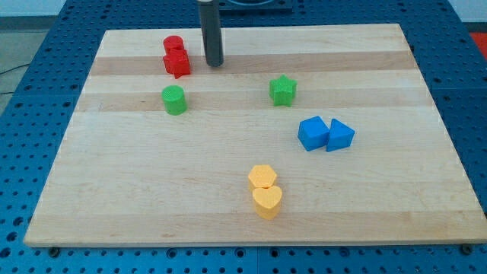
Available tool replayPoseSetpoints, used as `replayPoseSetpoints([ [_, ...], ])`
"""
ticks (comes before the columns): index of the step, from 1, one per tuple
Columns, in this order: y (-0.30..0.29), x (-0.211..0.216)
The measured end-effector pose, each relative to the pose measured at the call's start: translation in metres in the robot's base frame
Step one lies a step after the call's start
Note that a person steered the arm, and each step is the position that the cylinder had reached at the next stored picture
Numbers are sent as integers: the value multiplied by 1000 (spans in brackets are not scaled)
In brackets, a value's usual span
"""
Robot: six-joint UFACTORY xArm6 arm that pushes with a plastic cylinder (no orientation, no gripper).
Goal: Place the green circle to the left of the green star
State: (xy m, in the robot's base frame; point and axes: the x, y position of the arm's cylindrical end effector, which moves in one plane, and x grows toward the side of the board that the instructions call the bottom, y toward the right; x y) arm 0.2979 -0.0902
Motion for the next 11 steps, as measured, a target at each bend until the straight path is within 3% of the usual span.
replayPoseSetpoints([
  [1, -48, 35],
  [2, -47, 69],
  [4, -88, 90],
  [6, 4, 139],
  [7, 5, 139],
  [8, -2, 97],
  [10, 10, 73],
  [11, -12, 48],
])
